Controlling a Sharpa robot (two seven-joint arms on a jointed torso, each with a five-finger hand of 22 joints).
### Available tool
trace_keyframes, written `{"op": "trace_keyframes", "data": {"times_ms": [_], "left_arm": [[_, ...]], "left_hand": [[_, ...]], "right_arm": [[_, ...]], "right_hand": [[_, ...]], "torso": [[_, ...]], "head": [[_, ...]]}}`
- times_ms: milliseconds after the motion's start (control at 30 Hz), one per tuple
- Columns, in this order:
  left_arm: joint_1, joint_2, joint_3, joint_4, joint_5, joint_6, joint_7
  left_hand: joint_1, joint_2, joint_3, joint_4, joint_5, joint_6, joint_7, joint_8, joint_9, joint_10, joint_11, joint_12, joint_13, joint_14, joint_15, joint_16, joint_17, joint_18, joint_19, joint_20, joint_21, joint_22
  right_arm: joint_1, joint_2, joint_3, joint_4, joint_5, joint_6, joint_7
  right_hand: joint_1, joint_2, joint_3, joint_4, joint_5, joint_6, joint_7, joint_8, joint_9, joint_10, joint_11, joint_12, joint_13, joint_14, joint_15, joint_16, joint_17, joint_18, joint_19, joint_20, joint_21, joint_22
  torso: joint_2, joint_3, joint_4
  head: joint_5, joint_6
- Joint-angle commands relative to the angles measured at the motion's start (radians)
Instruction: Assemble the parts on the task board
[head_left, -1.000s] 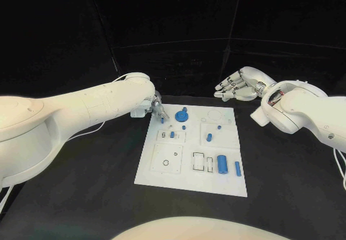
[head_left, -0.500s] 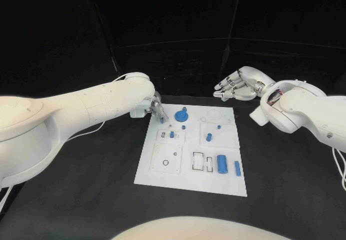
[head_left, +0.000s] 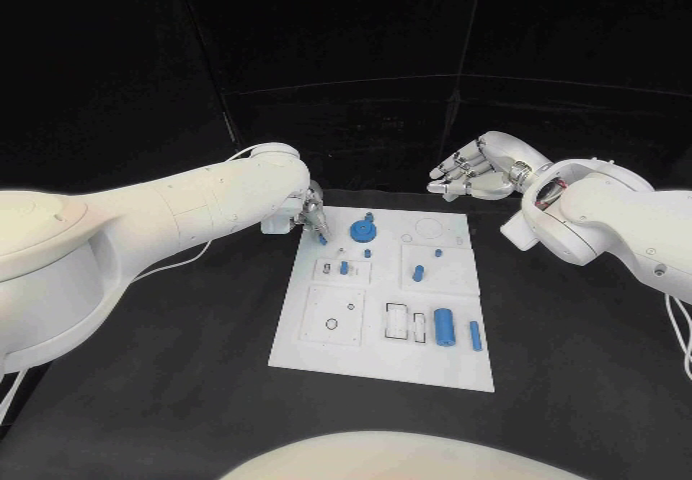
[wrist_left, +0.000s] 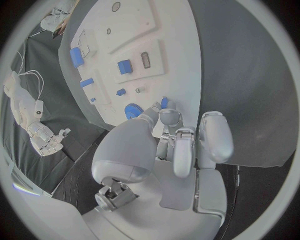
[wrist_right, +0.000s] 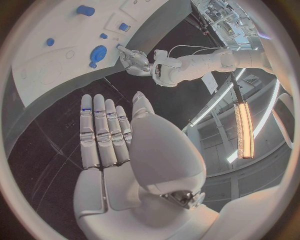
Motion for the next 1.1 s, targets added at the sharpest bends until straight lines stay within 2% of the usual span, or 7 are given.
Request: {"op": "trace_keyframes", "data": {"times_ms": [33, 233, 467, 633, 867, 1000, 1100], "left_arm": [[0.000, 0.000, 0.000, 0.001, 0.004, -0.018, 0.021], [0.000, -0.011, 0.000, 0.013, 0.029, -0.041, 0.030], [0.000, -0.062, 0.000, 0.083, 0.066, -0.092, 0.039], [0.003, -0.118, 0.000, 0.170, 0.087, -0.140, 0.040], [0.003, -0.204, 0.000, 0.308, 0.098, -0.243, 0.040], [0.000, -0.249, -0.001, 0.380, 0.100, -0.302, 0.038], [-0.007, -0.278, -0.002, 0.425, 0.092, -0.343, 0.032]], "left_hand": [[0.022, 0.016, 0.056, -0.027, 0.007, -0.003, 0.000, 0.007, 0.002, -0.003, 0.000, -0.007, -0.006, 0.106, 0.004, 0.003, 0.263, -0.002, 0.000, 0.004, -0.006, 0.002], [-0.051, -0.013, 0.194, -0.060, 0.004, -0.005, 0.002, 0.032, 0.013, 0.000, 0.003, -0.017, -0.027, 0.106, 0.006, 0.003, 0.263, -0.002, -0.001, 0.009, -0.009, 0.003], [-0.082, -0.029, 0.255, -0.073, 0.004, -0.008, 0.000, 0.047, 0.020, 0.000, 0.002, -0.024, -0.039, 0.106, 0.005, 0.003, 0.263, -0.001, -0.001, 0.007, -0.011, 0.003], [-0.100, -0.040, 0.294, -0.080, 0.004, -0.009, -0.001, 0.057, 0.026, 0.000, 0.001, -0.028, -0.046, 0.106, 0.004, 0.003, 0.263, -0.001, -0.001, 0.006, -0.011, 0.004], [-0.119, -0.054, 0.333, -0.083, 0.003, -0.011, -0.002, 0.069, 0.031, -0.001, -0.001, -0.039, -0.062, 0.106, 0.003, 0.003, 0.263, -0.001, -0.001, 0.005, -0.014, 0.003], [-0.125, -0.062, 0.355, -0.087, 0.003, -0.012, -0.002, 0.075, 0.034, 0.000, -0.001, -0.043, -0.068, 0.106, 0.003, 0.003, 0.263, -0.001, 0.000, 0.005, -0.013, 0.005], [-0.130, -0.067, 0.371, -0.089, 0.003, -0.012, -0.003, 0.080, 0.036, 0.002, -0.002, -0.044, -0.071, 0.106, 0.002, 0.003, 0.263, -0.001, 0.002, 0.004, -0.012, 0.007]], "right_arm": [[0.002, 0.000, 0.001, 0.001, -0.002, 0.005, 0.010], [0.002, 0.000, 0.001, 0.000, -0.002, 0.006, 0.010], [0.002, -0.001, 0.001, -0.004, -0.002, 0.006, 0.009], [0.002, -0.002, 0.001, -0.007, -0.002, 0.007, 0.009], [0.002, -0.003, 0.000, -0.010, -0.002, 0.006, 0.009], [0.001, -0.004, 0.000, -0.012, -0.002, 0.005, 0.009], [0.001, -0.003, 0.000, -0.014, -0.002, 0.004, 0.010]], "right_hand": [[0.011, -0.002, 0.002, -0.007, 0.006, -0.006, 0.003, 0.006, 0.001, -0.008, 0.001, 0.007, 0.000, -0.007, -0.001, 0.003, -0.002, 0.004, 0.006, 0.001, -0.005, -0.001], [0.012, -0.002, 0.001, -0.007, 0.008, -0.006, 0.003, 0.006, 0.001, -0.008, 0.001, 0.007, 0.000, -0.007, -0.001, 0.004, -0.002, 0.004, 0.007, 0.001, -0.006, -0.001], [0.014, 0.000, 0.000, -0.006, 0.022, -0.006, 0.003, 0.006, 0.001, -0.010, 0.001, 0.008, -0.001, -0.009, -0.001, 0.005, -0.003, 0.004, 0.008, 0.000, -0.008, -0.002], [0.015, 0.000, 0.000, -0.006, 0.027, -0.006, 0.003, 0.006, 0.001, -0.011, 0.001, 0.008, -0.001, -0.009, -0.001, 0.006, -0.003, 0.004, 0.009, 0.000, -0.009, -0.003], [0.015, 0.000, -0.001, -0.006, 0.028, -0.007, 0.003, 0.006, 0.001, -0.011, 0.001, 0.008, -0.001, -0.009, -0.001, 0.006, -0.003, 0.004, 0.009, 0.000, -0.009, -0.003], [0.015, 0.000, -0.001, -0.006, 0.028, -0.007, 0.003, 0.006, 0.001, -0.011, 0.001, 0.008, -0.001, -0.009, -0.001, 0.006, -0.003, 0.004, 0.009, 0.000, -0.009, -0.003], [0.014, 0.000, -0.001, -0.006, 0.029, -0.007, 0.003, 0.006, 0.001, -0.011, 0.001, 0.008, -0.001, -0.009, -0.001, 0.006, -0.003, 0.004, 0.009, 0.000, -0.009, -0.003]], "torso": [[0.000, 0.0003, 0.0004], [-0.001, 0.0004, 0.0007], [-0.003, 0.0016, 0.0061], [-0.004, 0.0024, 0.0104], [-0.005, 0.0029, 0.0109], [-0.004, 0.0011, 0.0144], [-0.007, 0.0028, 0.0167]], "head": [[-0.002, -0.001], [-0.001, -0.001], [0.000, -0.001], [-0.001, -0.003], [0.002, -0.001], [0.002, -0.003], [0.004, -0.005]]}}
